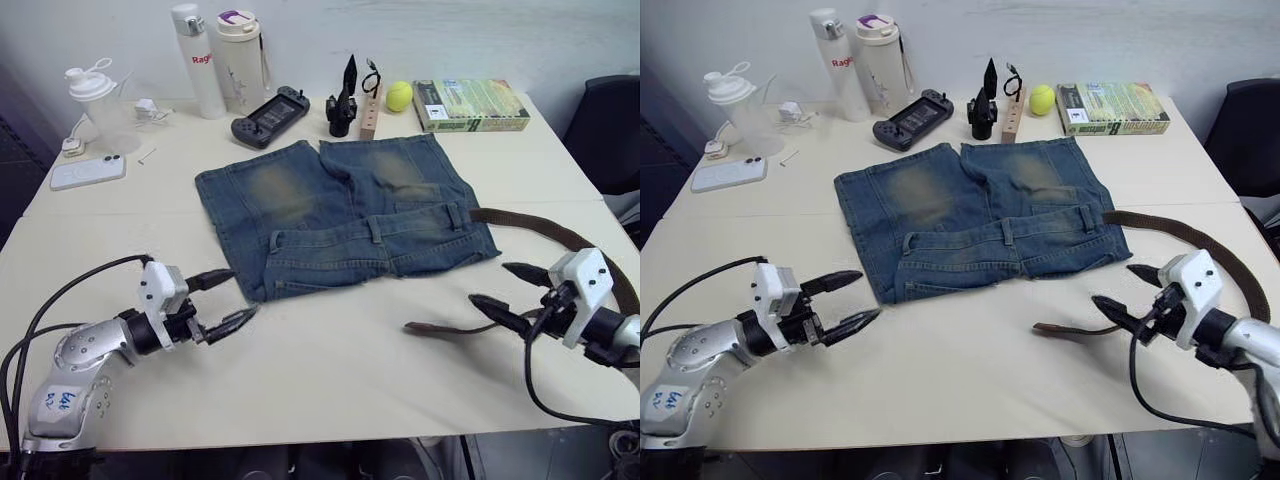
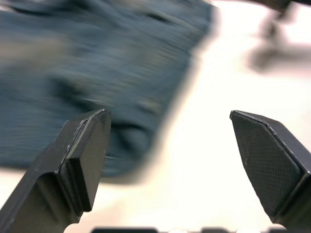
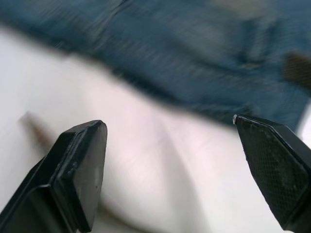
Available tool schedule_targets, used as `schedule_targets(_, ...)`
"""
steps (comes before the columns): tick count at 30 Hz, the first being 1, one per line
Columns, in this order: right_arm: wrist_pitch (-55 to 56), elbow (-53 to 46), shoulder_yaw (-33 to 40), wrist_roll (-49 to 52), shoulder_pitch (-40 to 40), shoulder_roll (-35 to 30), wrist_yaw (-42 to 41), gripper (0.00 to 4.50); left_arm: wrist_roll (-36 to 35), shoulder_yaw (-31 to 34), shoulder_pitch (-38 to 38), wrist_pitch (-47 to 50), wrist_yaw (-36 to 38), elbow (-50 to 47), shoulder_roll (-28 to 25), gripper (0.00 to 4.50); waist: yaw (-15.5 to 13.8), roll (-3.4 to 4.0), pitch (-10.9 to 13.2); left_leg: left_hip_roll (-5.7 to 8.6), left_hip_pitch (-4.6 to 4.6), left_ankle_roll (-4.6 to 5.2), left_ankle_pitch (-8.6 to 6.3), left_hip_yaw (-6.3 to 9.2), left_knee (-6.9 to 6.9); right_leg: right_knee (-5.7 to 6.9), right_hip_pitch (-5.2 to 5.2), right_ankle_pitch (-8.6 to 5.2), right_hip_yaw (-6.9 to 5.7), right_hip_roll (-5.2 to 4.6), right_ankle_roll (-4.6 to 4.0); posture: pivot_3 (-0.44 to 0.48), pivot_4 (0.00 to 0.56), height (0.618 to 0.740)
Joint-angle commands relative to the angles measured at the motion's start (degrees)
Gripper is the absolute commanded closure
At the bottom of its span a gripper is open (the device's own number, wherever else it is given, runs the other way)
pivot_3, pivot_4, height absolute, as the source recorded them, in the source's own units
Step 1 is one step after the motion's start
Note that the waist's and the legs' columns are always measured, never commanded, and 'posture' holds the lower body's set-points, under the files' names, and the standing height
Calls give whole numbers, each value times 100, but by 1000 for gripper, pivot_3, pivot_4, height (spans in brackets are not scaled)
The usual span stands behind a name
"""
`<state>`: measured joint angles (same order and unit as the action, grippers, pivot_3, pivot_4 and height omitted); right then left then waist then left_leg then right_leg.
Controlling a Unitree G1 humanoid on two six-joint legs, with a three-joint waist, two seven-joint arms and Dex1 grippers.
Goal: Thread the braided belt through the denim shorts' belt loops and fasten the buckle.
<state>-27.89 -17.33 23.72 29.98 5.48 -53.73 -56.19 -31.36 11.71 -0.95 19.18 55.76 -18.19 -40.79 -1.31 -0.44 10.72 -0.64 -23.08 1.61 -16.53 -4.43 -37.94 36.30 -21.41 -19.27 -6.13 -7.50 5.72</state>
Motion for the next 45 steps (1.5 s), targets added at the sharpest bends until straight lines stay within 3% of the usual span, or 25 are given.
schedule_targets(1, -153, 187, -40, 132, 38, -749, -1018, 20, -272, -111, 106, 97, 639, -335, -377, 238, 1, 0, 0, -2, 0, 0, 0, 0, 0, -4, 0, 0, 0, 0, 0, 0, 150, 724)
schedule_targets(6, 212, 535, -940, -534, -410, -1457, -1486, 20, -326, -162, 421, 193, 665, -302, -398, 238, 3, 0, 0, -4, 1, 1, -1, 2, -2, -11, 7, 0, -2, -1, 0, 0, 150, 724)
schedule_targets(17, 790, 1270, -2502, -1849, -1253, -1322, -1376, 20, -314, -248, 468, 328, 376, -525, -234, 238, -11, 0, 0, -3, -2, -2, -1, 1, -8, -14, 7, 0, -7, 0, 1, 0, 150, 724)
schedule_targets(20, 971, 1450, -2714, -2035, -1394, -1183, -1355, 771, -348, -250, 448, 410, 268, -652, -216, 0, 3, -1, 0, -4, -1, -3, -1, 1, -10, -14, 8, 1, -6, 2, 1, 0, 150, 724)
schedule_targets(24, 1072, 1452, -2775, -2031, -1394, -1042, -1446, 2813, -388, -230, 410, 511, 199, -760, -220, 0, 6, -7, -4, -7, 1, -5, -1, 2, -9, -15, 11, 1, -6, 7, 1, 0, 150, 724)
schedule_targets(28, 1239, 1356, -2788, -2009, -1357, -936, -1545, 4411, -415, -268, 444, 599, 165, -818, -219, 0, 12, -13, -7, -8, 25, -7, -3, 4, -10, -22, 41, 1, -9, 6, 1, 0, 150, 724)
schedule_targets(32, 1346, 1061, -2722, -1842, -1336, -767, -1584, 4411, -458, -339, 620, 685, 169, -762, -202, 0, 17, -13, -7, -16, 77, -17, -21, 7, -1, -39, 93, -1, -10, 9, -2, 0, 150, 724)
schedule_targets(36, 1055, 334, -2661, -1623, -1463, -707, -1617, 4411, -433, -529, 904, 699, 294, -578, -170, 0, 14, -5, -2, -18, 73, -21, -24, 7, 0, -38, 86, -2, -8, 10, -3, 0, 150, 724)
schedule_targets(39, 400, -545, -2857, -1439, -1809, -593, -1497, 4411, -358, -887, 1243, 692, 473, -454, -83, 0, 5, 10, 6, -16, 70, -21, -23, 6, -1, -37, 83, -2, -7, 9, -3, 0, 150, 724)
schedule_targets(45, 13, -1240, -3417, -1526, -2290, -284, -1348, 4411, -253, -1493, 1619, 662, 831, -249, 62, 0, -8, 9, 7, -15, 66, -21, -25, 8, -1, -41, 83, -2, -9, 9, -3, 0, 150, 724)
